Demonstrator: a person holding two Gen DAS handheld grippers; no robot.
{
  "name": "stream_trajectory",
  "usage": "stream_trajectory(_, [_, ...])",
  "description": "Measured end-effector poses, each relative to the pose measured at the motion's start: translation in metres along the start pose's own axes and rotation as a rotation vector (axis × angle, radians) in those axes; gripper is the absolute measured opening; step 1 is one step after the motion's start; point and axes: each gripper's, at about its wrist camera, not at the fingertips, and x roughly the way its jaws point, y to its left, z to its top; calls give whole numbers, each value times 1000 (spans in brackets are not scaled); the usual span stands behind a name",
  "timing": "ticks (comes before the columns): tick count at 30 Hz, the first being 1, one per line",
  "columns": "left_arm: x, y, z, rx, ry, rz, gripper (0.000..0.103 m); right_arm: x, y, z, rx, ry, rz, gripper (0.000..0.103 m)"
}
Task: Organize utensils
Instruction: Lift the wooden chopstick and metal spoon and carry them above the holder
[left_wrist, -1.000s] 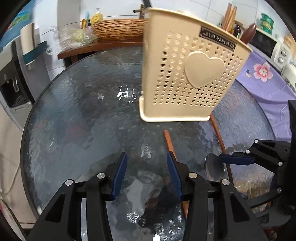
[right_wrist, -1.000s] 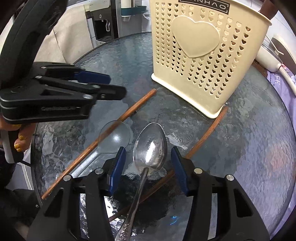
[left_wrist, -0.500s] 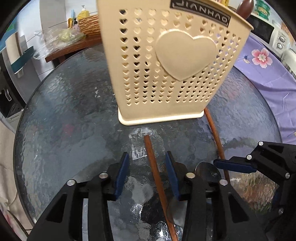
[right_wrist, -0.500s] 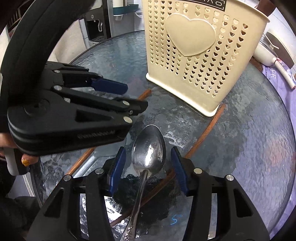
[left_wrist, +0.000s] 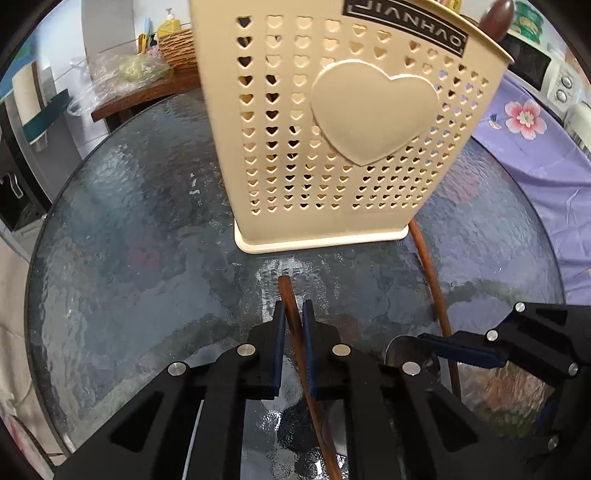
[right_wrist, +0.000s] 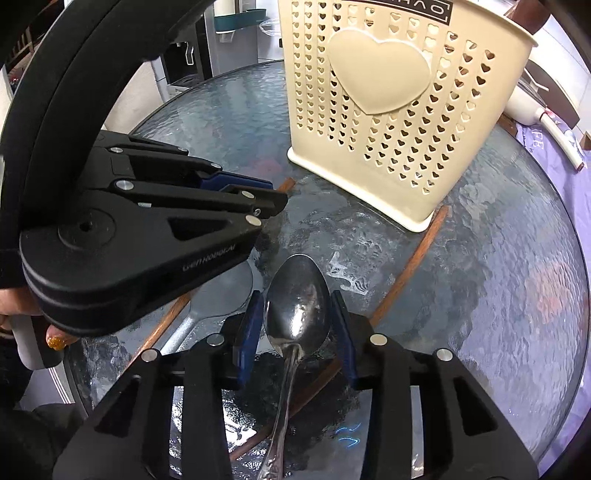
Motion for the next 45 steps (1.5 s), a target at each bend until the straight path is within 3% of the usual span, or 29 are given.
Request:
stream_trajectory(10, [-2, 12, 5, -52, -20, -25, 7, -8, -4, -15, 42, -44, 1, 37])
stream_trajectory(20, [-55, 30, 16, -104, -171, -60, 7, -58, -20, -26, 145, -257, 45, 37])
stream_trajectory(30, [-110, 28, 12, -111, -308, -81, 7, -100, -24, -30, 192, -390, 74, 37])
stream_trajectory(45, [-133, 23, 8, -102, -361, -79, 7, -111, -16, -22, 213, -423, 81, 37])
